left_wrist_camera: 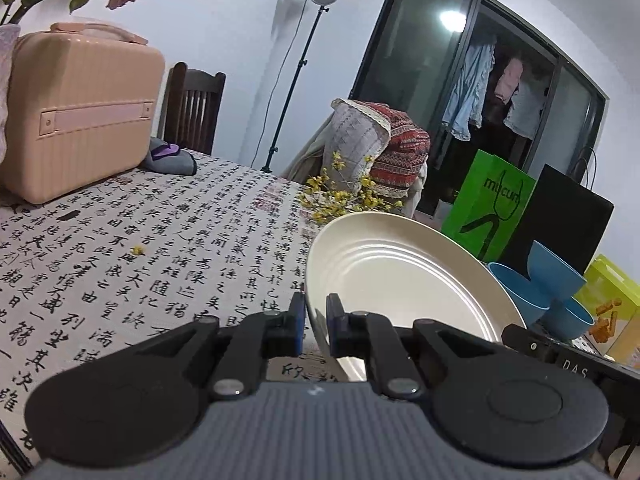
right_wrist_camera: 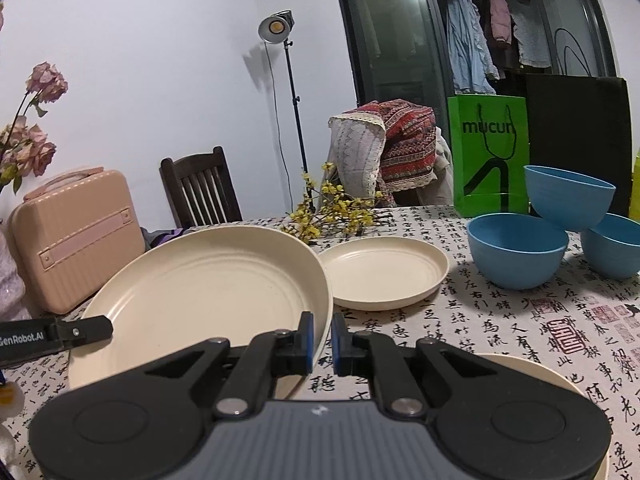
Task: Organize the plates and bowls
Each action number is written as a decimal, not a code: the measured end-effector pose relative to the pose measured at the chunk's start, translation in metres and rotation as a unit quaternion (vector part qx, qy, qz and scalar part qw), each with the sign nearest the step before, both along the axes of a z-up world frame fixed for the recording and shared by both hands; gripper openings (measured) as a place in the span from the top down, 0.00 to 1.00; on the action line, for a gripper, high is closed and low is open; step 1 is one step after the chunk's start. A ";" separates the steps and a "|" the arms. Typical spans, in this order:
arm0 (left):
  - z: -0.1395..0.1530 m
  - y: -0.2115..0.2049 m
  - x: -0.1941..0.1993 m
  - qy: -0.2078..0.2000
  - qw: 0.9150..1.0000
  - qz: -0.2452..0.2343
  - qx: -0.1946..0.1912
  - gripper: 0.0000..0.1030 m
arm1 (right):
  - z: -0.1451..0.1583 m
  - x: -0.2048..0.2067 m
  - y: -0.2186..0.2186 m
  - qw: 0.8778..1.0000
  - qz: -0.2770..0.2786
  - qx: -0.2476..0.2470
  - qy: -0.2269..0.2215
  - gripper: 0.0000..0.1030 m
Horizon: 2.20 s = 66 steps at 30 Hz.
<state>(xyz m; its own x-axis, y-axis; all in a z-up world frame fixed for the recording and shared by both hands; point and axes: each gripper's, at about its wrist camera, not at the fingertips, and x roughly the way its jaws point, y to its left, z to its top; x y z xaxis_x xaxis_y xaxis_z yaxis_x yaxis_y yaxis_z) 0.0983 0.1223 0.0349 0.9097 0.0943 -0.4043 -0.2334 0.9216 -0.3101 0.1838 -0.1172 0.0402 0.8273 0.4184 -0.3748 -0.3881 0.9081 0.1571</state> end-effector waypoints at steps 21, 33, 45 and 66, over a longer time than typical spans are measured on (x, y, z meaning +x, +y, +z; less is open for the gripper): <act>-0.002 -0.041 0.020 0.000 0.999 -0.043 0.003 0.89 | -0.006 0.004 -0.050 0.999 -0.036 0.012 0.006 0.91; -0.005 -0.059 0.031 0.005 0.998 -0.061 0.007 0.89 | -0.013 0.006 -0.071 0.999 -0.050 0.015 0.011 0.91; -0.009 -0.069 0.035 0.007 0.997 -0.072 0.005 0.89 | -0.014 0.003 -0.083 0.998 -0.060 0.018 0.013 0.91; -0.017 -0.084 0.039 0.012 0.996 -0.091 0.004 0.89 | -0.023 0.001 -0.101 0.997 -0.073 0.021 0.020 0.92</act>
<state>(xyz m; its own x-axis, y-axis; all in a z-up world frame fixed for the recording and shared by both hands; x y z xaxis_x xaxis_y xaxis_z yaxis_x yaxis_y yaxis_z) 0.1368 0.0382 0.0183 0.9017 -0.0683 -0.4269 -0.0696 0.9517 -0.2991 0.1845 -0.2186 0.0174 0.8651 0.3102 -0.3941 -0.2448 0.9470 0.2081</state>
